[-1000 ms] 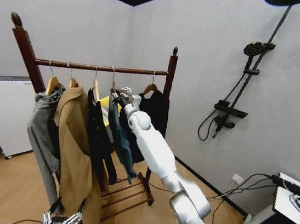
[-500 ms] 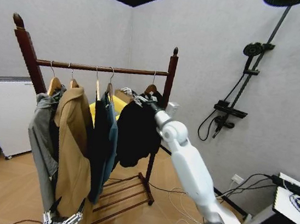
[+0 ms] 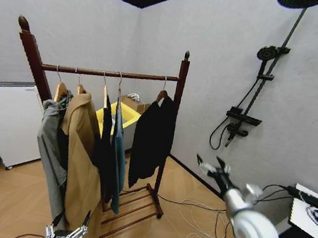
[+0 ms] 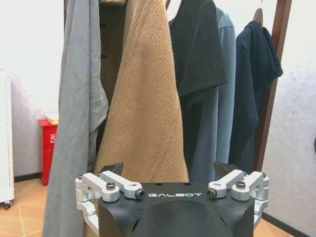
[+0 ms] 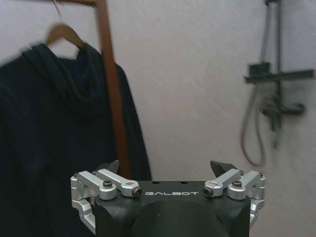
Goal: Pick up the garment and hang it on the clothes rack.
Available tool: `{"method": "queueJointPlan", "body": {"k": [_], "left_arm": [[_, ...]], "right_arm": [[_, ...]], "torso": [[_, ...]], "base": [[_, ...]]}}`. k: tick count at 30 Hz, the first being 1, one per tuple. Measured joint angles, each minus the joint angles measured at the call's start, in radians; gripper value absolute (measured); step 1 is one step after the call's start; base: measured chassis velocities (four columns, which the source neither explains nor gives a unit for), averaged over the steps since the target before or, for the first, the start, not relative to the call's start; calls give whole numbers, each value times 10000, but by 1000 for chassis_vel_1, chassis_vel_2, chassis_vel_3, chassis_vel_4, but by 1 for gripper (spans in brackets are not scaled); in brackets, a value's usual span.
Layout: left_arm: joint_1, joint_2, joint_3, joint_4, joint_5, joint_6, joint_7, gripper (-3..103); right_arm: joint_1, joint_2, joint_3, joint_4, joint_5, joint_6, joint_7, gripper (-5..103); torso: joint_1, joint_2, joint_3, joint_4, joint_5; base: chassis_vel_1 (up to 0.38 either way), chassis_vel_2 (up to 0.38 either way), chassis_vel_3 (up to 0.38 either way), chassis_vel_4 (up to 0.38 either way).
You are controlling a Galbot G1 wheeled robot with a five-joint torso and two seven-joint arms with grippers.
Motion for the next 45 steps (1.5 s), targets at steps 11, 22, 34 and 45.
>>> {"method": "queueJointPlan", "body": {"k": [11,22,34,45], "left_arm": [[0,-1,0,0,0,-1,-2,100],[0,-1,-1,0,0,-1,-2,100],[-1,-1,-1,0,0,-1,-2,100],[-1,-1,-1,0,0,0,-2,100]], "right_arm": [[-2166,1445,-552,-776,-1314,1549,92,100],[-2198,1524,-666,-809,-1765,1486,128,100],[-2127,1507,-681,-823,-1730,1444,135,100],[-2109,1501,-689,-825,-1714,1435,137,100]], "torso": [[2,-4,4,8,0],[3,-4,4,6,0],[4,-4,5,6,1],[4,-4,5,4,0]], "base": [[0,0,0,0],[0,0,0,0],[-11,-6,-13,-9],[-68,-70,-65,-65]]}}
